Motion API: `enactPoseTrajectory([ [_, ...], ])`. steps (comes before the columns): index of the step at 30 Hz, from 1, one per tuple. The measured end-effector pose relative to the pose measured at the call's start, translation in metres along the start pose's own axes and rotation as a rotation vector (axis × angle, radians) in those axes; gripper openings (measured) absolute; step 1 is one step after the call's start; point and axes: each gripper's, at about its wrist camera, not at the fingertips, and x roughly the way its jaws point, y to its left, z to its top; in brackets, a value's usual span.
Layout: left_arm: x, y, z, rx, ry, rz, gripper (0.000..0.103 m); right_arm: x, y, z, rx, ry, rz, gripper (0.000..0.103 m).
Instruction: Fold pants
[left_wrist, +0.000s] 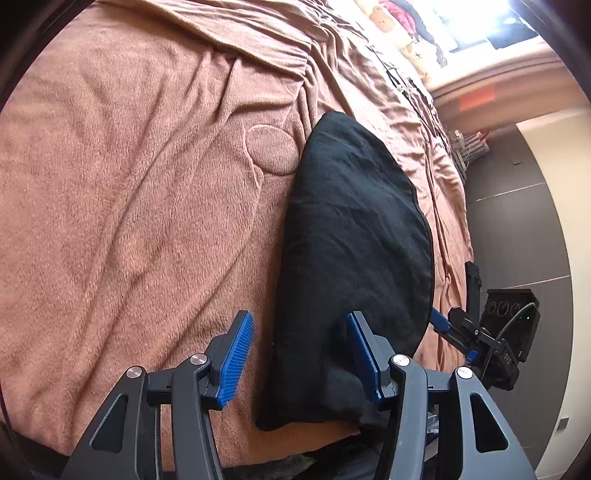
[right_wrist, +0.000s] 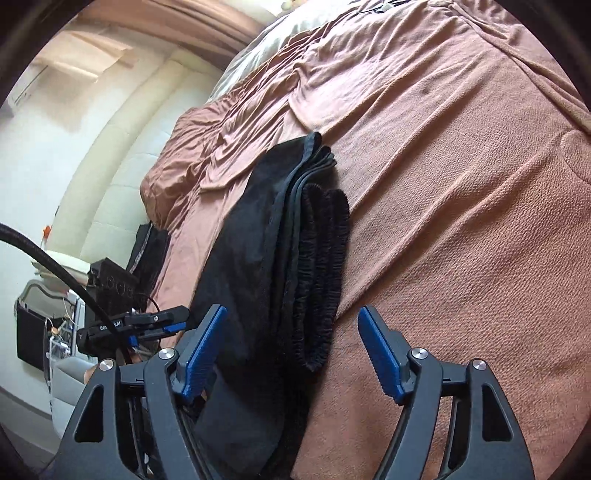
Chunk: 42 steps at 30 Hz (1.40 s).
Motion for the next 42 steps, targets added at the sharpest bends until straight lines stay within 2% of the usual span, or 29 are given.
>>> enactPoseTrajectory([
  [8,0.012,-0.001,0.032,0.000,-0.012,-0.005,0.055,0.014,-0.012,0.016,0.047,-0.020,0.052,0.072],
  [12,0.021,-0.006,0.047,0.008,-0.006,-0.005,0.055,0.030,-0.021,0.018,0.098,-0.015,0.045,0.072],
  [15,0.028,-0.008,0.058,0.017,-0.013,0.000,0.055,0.042,-0.024,0.022,0.135,0.000,0.051,0.072],
  [22,0.043,-0.006,0.081,0.007,-0.011,-0.004,0.055,0.061,-0.016,0.034,0.119,0.044,0.073,0.072],
  [27,0.055,-0.007,0.090,0.005,0.004,-0.021,0.049,0.065,-0.011,0.042,0.104,0.022,0.062,0.071],
  [29,0.058,-0.010,0.093,0.011,0.009,-0.029,0.045,0.063,-0.003,0.043,0.063,0.001,0.044,0.060],
  [31,0.059,-0.014,0.096,0.023,0.014,-0.046,0.043,0.060,0.001,0.042,0.043,-0.008,0.041,0.057],
  [36,0.058,-0.025,0.100,0.069,0.019,-0.096,0.043,0.070,0.002,0.041,0.042,0.014,0.012,0.058],
  [42,0.063,-0.020,0.107,0.063,0.024,-0.075,0.043,0.081,0.005,0.046,0.035,0.035,-0.026,0.058],
])
